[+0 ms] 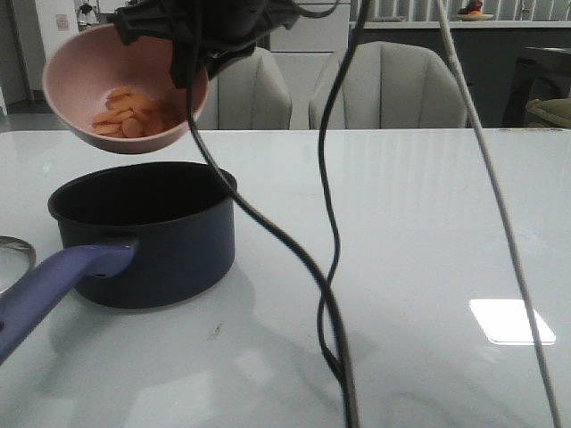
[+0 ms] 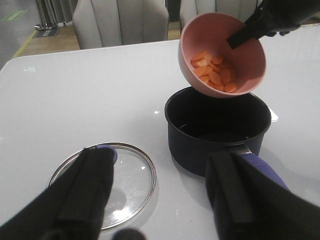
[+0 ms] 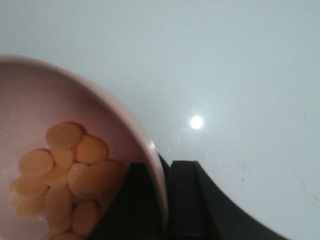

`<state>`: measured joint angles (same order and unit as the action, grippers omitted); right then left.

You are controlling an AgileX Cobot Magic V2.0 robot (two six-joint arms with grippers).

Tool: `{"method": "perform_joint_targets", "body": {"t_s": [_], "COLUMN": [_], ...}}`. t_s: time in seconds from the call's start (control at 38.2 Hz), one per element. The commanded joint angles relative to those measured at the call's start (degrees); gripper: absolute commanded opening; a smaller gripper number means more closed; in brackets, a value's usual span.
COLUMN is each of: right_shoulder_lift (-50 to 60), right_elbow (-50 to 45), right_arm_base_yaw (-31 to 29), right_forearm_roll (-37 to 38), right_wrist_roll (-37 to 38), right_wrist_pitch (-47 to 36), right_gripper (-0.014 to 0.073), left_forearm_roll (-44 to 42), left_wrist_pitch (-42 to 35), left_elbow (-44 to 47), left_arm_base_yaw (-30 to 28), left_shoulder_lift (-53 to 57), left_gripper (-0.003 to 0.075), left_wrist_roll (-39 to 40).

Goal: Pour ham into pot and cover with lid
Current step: 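Lift the pink bowl and carry it over the pot, right gripper, then tilt the pink bowl to pour the orange slices into the pot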

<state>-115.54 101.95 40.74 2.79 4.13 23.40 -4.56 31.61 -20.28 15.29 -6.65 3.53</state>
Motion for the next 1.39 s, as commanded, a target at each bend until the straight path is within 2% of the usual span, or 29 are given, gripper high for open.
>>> {"method": "perform_joint_targets", "body": {"t_s": [0.0,0.34,0.52,0.63,0.81,1.02,1.36], "right_shoulder_lift": [3.75,3.75,3.75,3.69,1.98,-0.77,-3.21], "right_elbow": [-1.9,-18.01,-24.35,-26.92,-28.4,-28.4,-28.29], "right_arm_base_yaw": [-0.19,-0.19,-0.19,-0.19,-0.04,1.28,1.35], "right_forearm_roll": [1.63,1.7,0.67,-2.21,-5.17,-5.17,-3.83], "right_wrist_roll": [0.46,-2.71,-13.43,-18.26,-27.84,-43.78,-58.54], "right_wrist_pitch": [-15.24,-51.65,-72.41,-80.44,-89.04,-96.93,-97.18], "right_gripper": [0.0137,0.0137,0.0137,0.0137,0.0137,0.0137,0.0137], "left_forearm_roll": [-0.04,-0.04,-0.04,-0.04,0.06,0.29,0.3], "left_wrist_pitch": [-4.21,-4.21,-4.21,-4.21,-4.21,-4.21,-4.21], "left_elbow": [-1.67,-1.67,-1.67,-1.67,-1.67,-1.67,-1.67], "left_arm_base_yaw": [0.38,0.38,0.38,0.38,0.38,0.38,0.38], "left_shoulder_lift": [-0.62,-0.62,-0.62,-0.62,-0.62,-0.62,-0.62], "left_gripper": [0.0438,0.0438,0.0438,0.0438,0.0438,0.0438,0.0438], "left_wrist_roll": [0.0,0.0,0.0,0.0,0.0,0.0,0.0]}}
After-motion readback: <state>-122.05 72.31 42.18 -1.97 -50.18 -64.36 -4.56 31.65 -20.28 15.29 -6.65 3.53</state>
